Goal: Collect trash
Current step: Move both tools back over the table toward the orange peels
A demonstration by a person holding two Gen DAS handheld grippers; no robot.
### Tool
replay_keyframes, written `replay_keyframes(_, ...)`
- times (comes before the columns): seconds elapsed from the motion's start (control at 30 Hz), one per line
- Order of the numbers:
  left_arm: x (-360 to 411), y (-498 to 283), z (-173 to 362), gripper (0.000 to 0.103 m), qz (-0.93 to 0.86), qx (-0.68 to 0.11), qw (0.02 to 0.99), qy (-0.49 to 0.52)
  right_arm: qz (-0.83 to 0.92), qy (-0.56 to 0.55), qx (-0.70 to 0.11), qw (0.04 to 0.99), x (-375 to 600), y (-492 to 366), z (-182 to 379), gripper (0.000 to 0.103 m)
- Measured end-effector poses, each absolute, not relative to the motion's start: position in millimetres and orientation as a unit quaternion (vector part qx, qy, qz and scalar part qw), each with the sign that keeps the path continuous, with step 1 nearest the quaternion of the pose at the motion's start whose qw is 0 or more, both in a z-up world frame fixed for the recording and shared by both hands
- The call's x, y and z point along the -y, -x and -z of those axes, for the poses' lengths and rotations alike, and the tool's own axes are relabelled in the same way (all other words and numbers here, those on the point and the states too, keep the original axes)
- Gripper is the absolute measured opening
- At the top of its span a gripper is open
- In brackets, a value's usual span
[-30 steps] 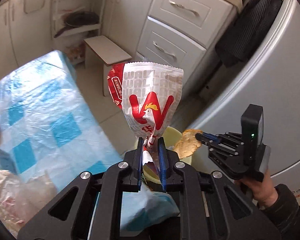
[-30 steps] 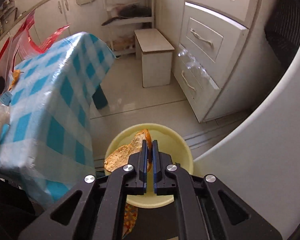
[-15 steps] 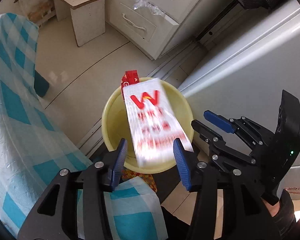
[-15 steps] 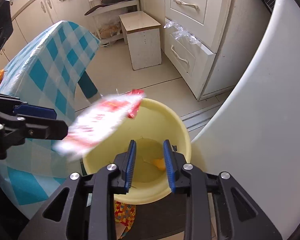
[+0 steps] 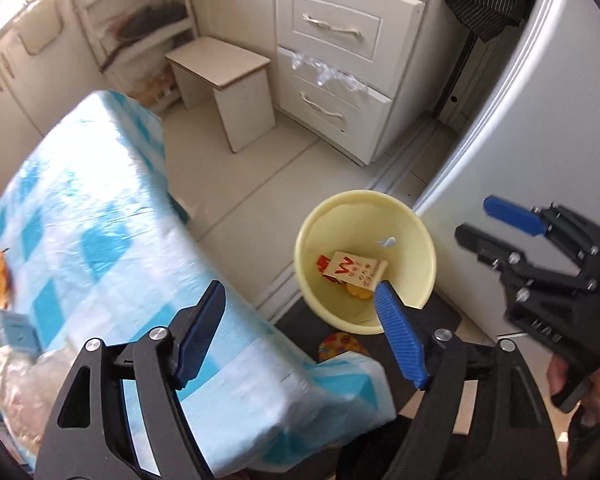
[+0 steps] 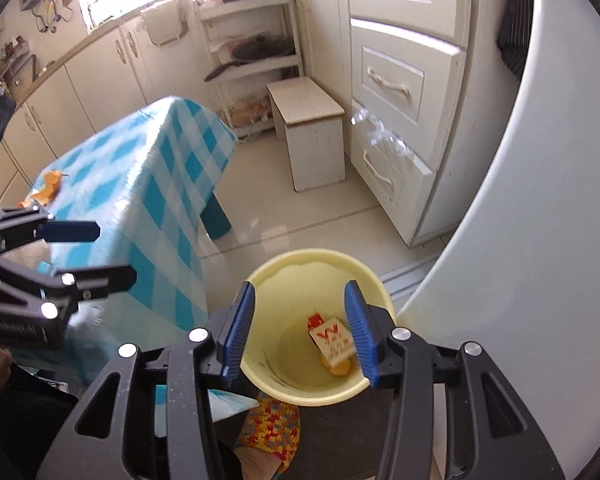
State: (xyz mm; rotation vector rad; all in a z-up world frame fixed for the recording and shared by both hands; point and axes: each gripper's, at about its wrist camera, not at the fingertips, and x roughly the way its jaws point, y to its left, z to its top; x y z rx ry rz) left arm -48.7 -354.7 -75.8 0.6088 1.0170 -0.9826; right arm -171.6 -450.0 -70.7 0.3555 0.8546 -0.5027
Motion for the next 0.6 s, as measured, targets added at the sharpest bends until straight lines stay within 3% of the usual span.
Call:
replay_keyframes(0.3, 243, 20, 26, 0.079, 0.392, -0.423, 0.782, -0.237, 0.194, -0.125, -0.331, 0.915, 402, 148, -19, 0.052)
replay_keyframes(0.47, 142, -27, 10, 0.081, 0.313, -0.431, 0.831, -0.158, 0.135, -0.11, -0.296, 0.939, 364, 118, -64, 0.054)
replay_keyframes(0.6, 44, -80, 24, 0.082, 0.219, -0.481, 0.847, -0.057, 0.073, -0.098, -0.298, 0.947, 320, 81, -70, 0.056)
